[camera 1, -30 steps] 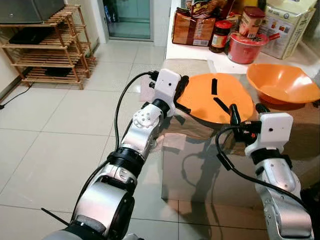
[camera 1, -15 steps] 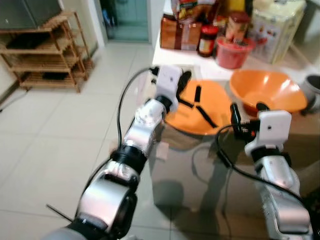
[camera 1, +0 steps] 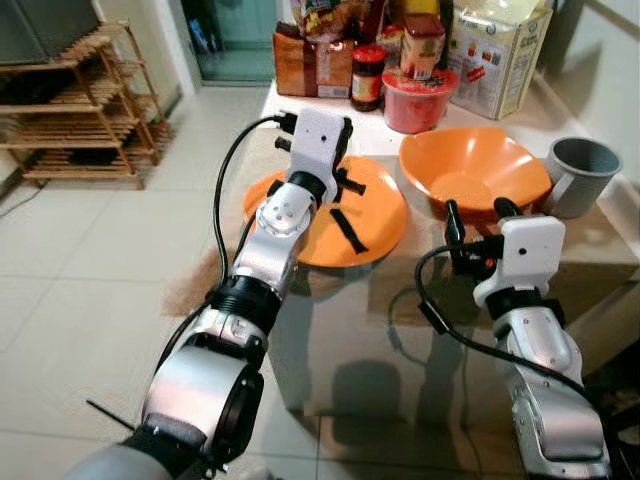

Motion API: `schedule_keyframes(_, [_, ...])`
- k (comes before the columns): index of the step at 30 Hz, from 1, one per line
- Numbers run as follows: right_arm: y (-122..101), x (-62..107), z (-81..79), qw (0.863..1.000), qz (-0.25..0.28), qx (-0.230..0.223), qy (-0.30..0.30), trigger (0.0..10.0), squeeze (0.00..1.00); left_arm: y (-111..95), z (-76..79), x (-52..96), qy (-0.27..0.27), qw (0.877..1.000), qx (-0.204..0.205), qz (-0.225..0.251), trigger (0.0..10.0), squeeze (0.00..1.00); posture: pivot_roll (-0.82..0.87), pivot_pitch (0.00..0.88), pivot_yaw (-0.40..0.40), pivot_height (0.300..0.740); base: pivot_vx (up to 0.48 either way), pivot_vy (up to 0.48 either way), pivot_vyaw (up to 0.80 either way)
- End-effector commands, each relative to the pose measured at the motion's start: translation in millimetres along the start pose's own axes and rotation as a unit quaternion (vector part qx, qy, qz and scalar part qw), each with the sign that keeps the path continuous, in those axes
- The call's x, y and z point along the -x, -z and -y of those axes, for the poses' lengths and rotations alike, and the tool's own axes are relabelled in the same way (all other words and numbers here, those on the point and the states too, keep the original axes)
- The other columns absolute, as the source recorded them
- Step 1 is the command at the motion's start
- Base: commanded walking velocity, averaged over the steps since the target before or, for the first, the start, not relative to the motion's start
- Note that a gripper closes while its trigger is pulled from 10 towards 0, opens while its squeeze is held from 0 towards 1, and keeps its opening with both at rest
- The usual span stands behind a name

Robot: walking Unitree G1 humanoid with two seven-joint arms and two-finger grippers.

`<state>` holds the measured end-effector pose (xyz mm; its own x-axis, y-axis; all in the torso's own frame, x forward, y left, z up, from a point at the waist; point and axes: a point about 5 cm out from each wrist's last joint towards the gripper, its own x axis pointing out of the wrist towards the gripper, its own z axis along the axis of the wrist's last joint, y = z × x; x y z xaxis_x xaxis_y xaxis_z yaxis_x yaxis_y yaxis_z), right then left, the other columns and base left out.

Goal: Setting the table

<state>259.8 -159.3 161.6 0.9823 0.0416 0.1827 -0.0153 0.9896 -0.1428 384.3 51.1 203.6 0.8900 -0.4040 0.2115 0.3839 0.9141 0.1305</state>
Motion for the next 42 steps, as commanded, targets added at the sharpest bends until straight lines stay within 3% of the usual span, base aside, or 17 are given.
schedule_keyframes(1, [-1, -1.7, 2.4, 1.0, 0.008, 0.005, 0.019, 10.0, 0.0, -3, -3.5, 0.6, 0.001, 1.0, -0.003, 0.01, 10.0, 1.0, 0.0, 0.0, 0.05, 0.74, 0.0, 0.0, 0.0])
schedule_keyframes(9, [-12, -3.9, 10.0, 0.998, 0.038, 0.022, 0.052, 10.0, 0.0, -2, -0.5, 1.6, 0.026, 1.0, -0.012, 0.004, 10.0, 1.0, 0.01, 0.0, 0.063, 0.74, 0.0, 0.0, 0.0])
schedule_keyframes(19, [-3, -0.9, 15.3, 0.996, 0.025, 0.026, 0.08, 10.0, 0.0, 7, 8.0, 2.3, 0.046, 0.999, 0.017, -0.022, 10.0, 1.0, 0.0, 0.0, 0.059, 0.74, 0.0, 0.0, 0.0])
schedule_keyframes(25, [2, 5.8, 13.4, 0.997, 0.01, 0.029, 0.071, 10.0, 0.0, 14, 3.2, 7.4, 0.043, 0.998, 0.015, -0.03, 10.0, 1.0, -0.01, 0.0, 0.056, 0.74, 0.0, 0.0, 0.0])
schedule_keyframes(29, [4, 8.8, 17.1, 0.997, 0.006, 0.034, 0.073, 10.0, 0.0, 18, 1.8, 15.0, 0.054, 0.998, 0.035, -0.025, 10.0, 1.0, -0.02, 0.0, 0.053, 0.74, 0.0, 0.0, 0.0])
schedule_keyframes(30, [4, 8.8, 18.4, 0.997, 0.006, 0.036, 0.073, 10.0, 0.0, 19, 3.4, 17.6, 0.065, 0.997, 0.048, -0.02, 10.0, 1.0, -0.02, 0.0, 0.053, 0.74, 0.0, 0.0, 0.0])
schedule_keyframes(31, [3, 9.0, 20.0, 0.997, 0.006, 0.038, 0.073, 10.0, 0.0, 18, 12.0, 21.7, 0.11, 0.993, 0.05, -0.013, 10.0, 1.0, -0.03, 0.0, 0.046, 0.74, 0.379, -0.292, 0.0])
schedule_keyframes(32, [3, 8.8, 20.4, 0.997, 0.007, 0.039, 0.072, 10.0, 0.0, 16, 13.0, 21.6, 0.104, 0.994, 0.045, -0.005, 10.0, 0.0, -0.03, 0.0, 0.046, 0.74, 0.398, -0.266, 0.0])
schedule_keyframes(42, [2, 7.7, 14.1, 0.998, 0.008, 0.039, 0.053, 10.0, 0.0, 13, 11.1, 18.4, 0.079, 0.995, 0.067, -0.008, 10.0, 0.0, -0.02, 0.0, 0.039, 0.74, 0.396, -0.266, 0.0])
